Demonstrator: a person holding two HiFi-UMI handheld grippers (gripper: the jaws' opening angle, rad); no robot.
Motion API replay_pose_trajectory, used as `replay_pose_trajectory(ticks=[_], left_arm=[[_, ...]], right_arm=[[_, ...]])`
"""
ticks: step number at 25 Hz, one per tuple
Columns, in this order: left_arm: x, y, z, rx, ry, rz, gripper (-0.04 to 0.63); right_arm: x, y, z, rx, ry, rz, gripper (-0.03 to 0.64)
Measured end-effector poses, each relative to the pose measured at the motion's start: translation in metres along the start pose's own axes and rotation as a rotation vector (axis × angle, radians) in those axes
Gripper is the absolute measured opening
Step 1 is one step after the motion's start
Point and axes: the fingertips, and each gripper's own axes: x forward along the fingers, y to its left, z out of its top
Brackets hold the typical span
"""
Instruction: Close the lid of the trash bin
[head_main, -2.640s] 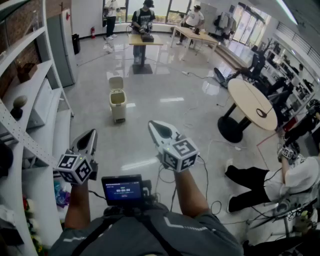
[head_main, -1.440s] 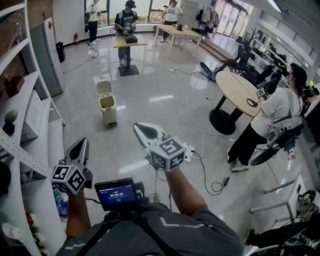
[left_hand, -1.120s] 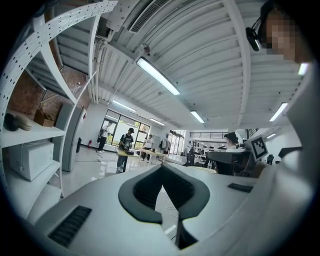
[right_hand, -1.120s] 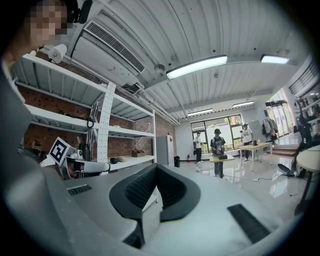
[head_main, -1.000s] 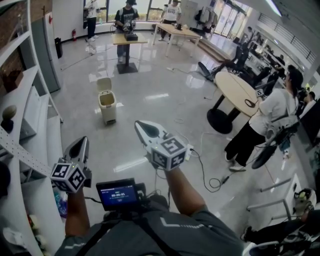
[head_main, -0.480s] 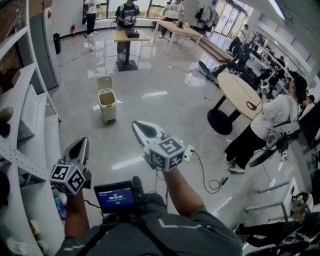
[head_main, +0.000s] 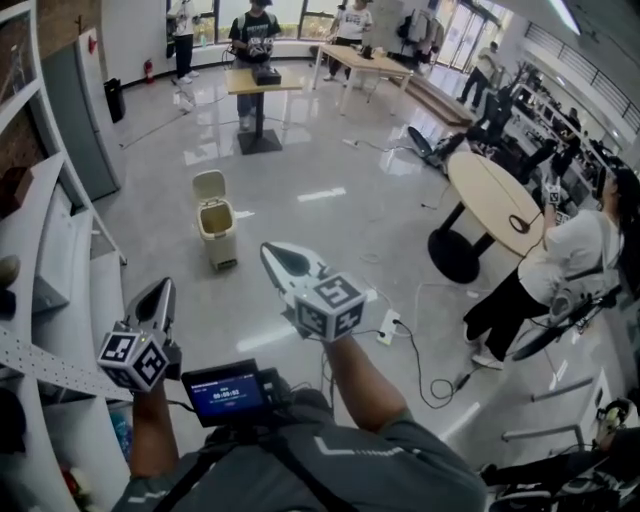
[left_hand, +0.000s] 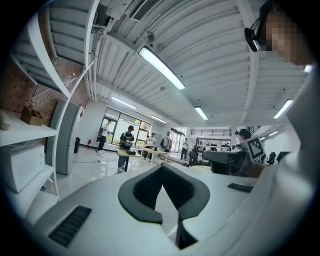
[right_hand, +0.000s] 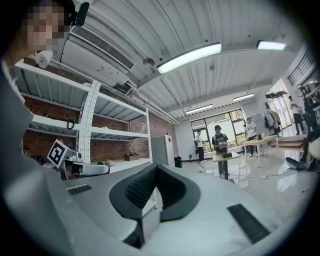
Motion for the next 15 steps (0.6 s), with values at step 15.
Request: replay_pose_trajectory(ticks=[15], left_arm=[[0.150,0.026,0.025,0.012,-0.013,0.025,-0.002]], right_arm=[[0.073,-0.136,0.015,0.004,-0.004,0.054,0.011]])
